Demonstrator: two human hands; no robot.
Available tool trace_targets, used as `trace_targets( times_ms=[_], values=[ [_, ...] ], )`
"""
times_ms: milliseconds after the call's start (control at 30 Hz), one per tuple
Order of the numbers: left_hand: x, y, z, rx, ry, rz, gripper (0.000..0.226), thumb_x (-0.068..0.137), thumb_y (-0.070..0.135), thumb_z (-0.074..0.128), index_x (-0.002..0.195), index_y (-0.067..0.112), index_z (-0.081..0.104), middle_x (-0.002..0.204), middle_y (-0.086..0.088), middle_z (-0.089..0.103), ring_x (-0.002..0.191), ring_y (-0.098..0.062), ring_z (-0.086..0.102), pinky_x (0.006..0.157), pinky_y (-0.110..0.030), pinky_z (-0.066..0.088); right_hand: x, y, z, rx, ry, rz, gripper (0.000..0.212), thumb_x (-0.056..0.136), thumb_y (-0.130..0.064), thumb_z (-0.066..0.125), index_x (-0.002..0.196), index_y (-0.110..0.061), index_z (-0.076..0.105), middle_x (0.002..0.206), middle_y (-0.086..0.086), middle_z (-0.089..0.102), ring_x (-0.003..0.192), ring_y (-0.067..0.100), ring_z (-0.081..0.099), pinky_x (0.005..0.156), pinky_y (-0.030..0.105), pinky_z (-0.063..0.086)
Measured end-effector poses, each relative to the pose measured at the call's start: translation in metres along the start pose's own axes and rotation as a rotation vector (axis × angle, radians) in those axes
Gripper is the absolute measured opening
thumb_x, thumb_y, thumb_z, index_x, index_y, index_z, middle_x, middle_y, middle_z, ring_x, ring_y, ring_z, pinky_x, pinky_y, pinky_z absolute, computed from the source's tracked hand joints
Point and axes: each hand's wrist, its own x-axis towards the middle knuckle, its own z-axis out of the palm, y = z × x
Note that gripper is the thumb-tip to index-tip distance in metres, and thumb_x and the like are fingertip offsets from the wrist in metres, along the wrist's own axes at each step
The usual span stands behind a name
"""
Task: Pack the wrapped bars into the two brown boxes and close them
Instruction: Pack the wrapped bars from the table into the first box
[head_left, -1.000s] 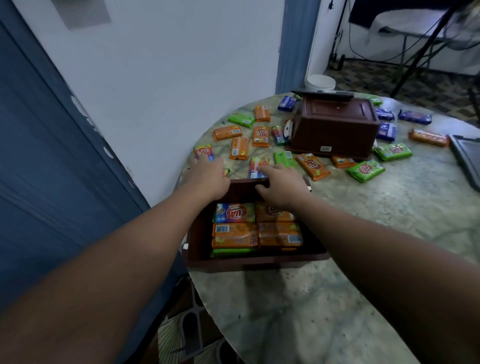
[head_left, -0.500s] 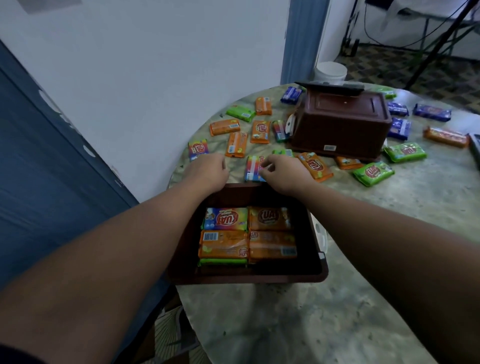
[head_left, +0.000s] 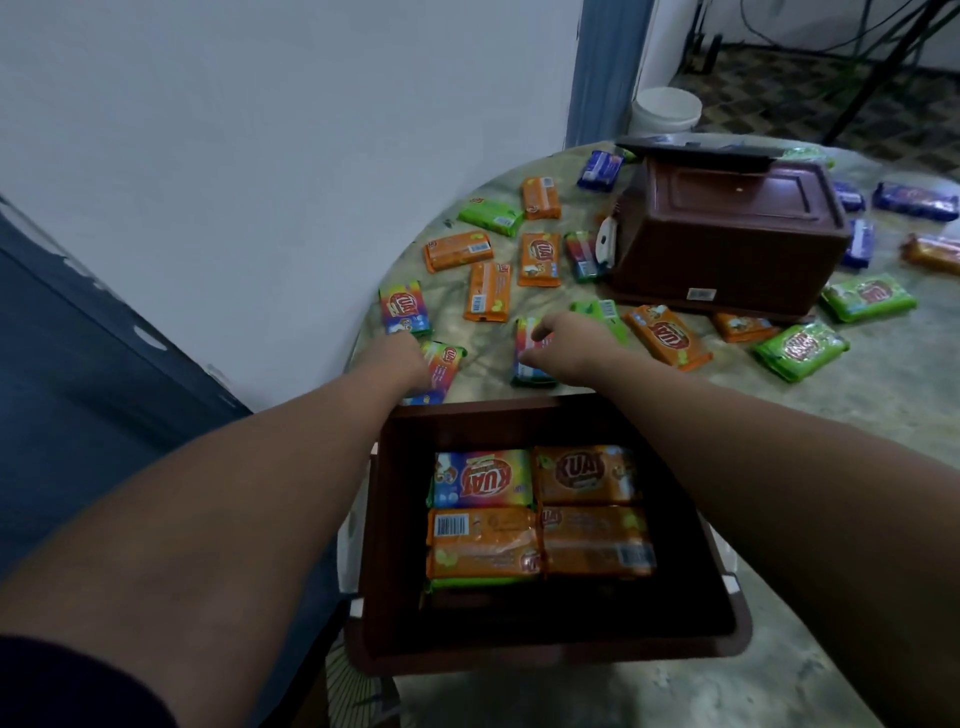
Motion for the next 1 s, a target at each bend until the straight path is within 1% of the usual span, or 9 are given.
trace_targets(
  times_ms=[133, 233, 300, 400, 500, 633, 700, 867, 1000],
  values=[
    [0.01, 0.0, 0.006, -0.07, -0.049, -0.014, 0.059, 0.075, 0.043, 0.086, 0.113, 0.007, 0.058, 0.111, -0.01, 0.063, 0.106, -0.028, 0.062, 0.089, -0.037, 0.054, 0.01, -0.006, 0.006, 0.001, -0.021, 0.026, 0.042, 0.097, -0.036, 0.069, 0.129, -0.01, 0.064, 0.126, 0.012, 0.065, 0.115, 0.029, 0.061, 0.093, 0.037, 0.051],
    [0.013, 0.0, 0.008, -0.066, -0.062, -0.008, 0.062, 0.067, 0.046, 0.091, 0.107, 0.011, 0.058, 0.107, -0.007, 0.064, 0.1, -0.026, 0.062, 0.087, -0.037, 0.055, 0.018, -0.009, 0.01, -0.022, -0.014, 0.052, 0.05, 0.095, -0.038, 0.071, 0.135, -0.01, 0.057, 0.13, 0.012, 0.062, 0.118, 0.03, 0.06, 0.092, 0.037, 0.051],
    [0.015, 0.0, 0.008, -0.113, -0.089, -0.003, 0.061, 0.065, 0.043, 0.093, 0.101, 0.011, 0.056, 0.099, -0.006, 0.062, 0.095, -0.025, 0.062, 0.085, -0.037, 0.055, 0.024, -0.01, 0.012, -0.026, 0.001, 0.076, 0.058, 0.094, -0.038, 0.073, 0.139, -0.009, 0.052, 0.132, 0.013, 0.06, 0.119, 0.03, 0.059, 0.085, 0.034, 0.048],
    [0.019, 0.003, 0.008, -0.181, -0.116, 0.018, 0.047, 0.075, 0.031, 0.086, 0.107, 0.007, 0.061, 0.098, -0.008, 0.062, 0.093, -0.025, 0.062, 0.078, -0.034, 0.054, 0.032, -0.01, 0.016, -0.034, 0.019, 0.108, 0.069, 0.091, -0.04, 0.076, 0.144, -0.008, 0.047, 0.14, 0.015, 0.054, 0.12, 0.032, 0.058, 0.082, 0.033, 0.045],
    [0.017, 0.013, 0.007, -0.245, -0.083, 0.057, 0.025, 0.09, 0.026, 0.065, 0.109, 0.011, 0.059, 0.093, -0.008, 0.057, 0.08, -0.02, 0.057, 0.063, -0.029, 0.048, 0.038, -0.007, 0.017, -0.057, 0.011, 0.143, 0.08, 0.091, -0.042, 0.076, 0.151, -0.006, 0.037, 0.151, 0.02, 0.041, 0.131, 0.035, 0.051, 0.096, 0.039, 0.047],
    [0.016, 0.017, 0.003, -0.307, -0.034, 0.055, 0.02, 0.094, 0.023, 0.056, 0.109, 0.013, 0.048, 0.09, -0.006, 0.05, 0.079, -0.021, 0.052, 0.063, -0.031, 0.043, 0.047, -0.002, 0.017, -0.019, 0.003, 0.207, 0.094, 0.092, -0.045, 0.074, 0.159, -0.007, 0.02, 0.158, 0.023, 0.03, 0.141, 0.038, 0.041, 0.108, 0.043, 0.043],
    [0.015, 0.017, 0.0, -0.38, -0.033, 0.031, 0.025, 0.095, 0.02, 0.054, 0.116, 0.012, 0.043, 0.093, -0.009, 0.051, 0.077, -0.02, 0.053, 0.057, -0.031, 0.041, 0.051, -0.001, 0.02, -0.005, -0.004, 0.238, 0.103, 0.091, -0.047, 0.074, 0.161, -0.008, 0.011, 0.16, 0.023, 0.028, 0.143, 0.039, 0.039, 0.111, 0.046, 0.041],
    [0.011, 0.02, 0.0, -0.517, -0.015, 0.014, 0.058, 0.097, 0.019, 0.052, 0.145, 0.011, 0.019, 0.094, -0.005, 0.047, 0.078, -0.015, 0.049, 0.058, -0.03, 0.039, 0.062, 0.0, 0.034, -0.055, -0.025, 0.256, 0.12, 0.083, -0.055, 0.078, 0.162, -0.015, -0.002, 0.16, 0.024, 0.029, 0.139, 0.042, 0.045, 0.109, 0.051, 0.046],
    [0.0, 0.02, 0.0, -0.576, 0.021, 0.055, 0.07, 0.095, 0.035, 0.06, 0.146, 0.01, 0.019, 0.09, 0.002, 0.049, 0.075, -0.009, 0.049, 0.056, -0.027, 0.036, 0.066, -0.001, 0.04, -0.112, -0.029, 0.27, 0.121, 0.083, -0.042, 0.078, 0.161, -0.017, -0.011, 0.155, 0.03, 0.026, 0.133, 0.044, 0.047, 0.102, 0.048, 0.05]
  ],
)
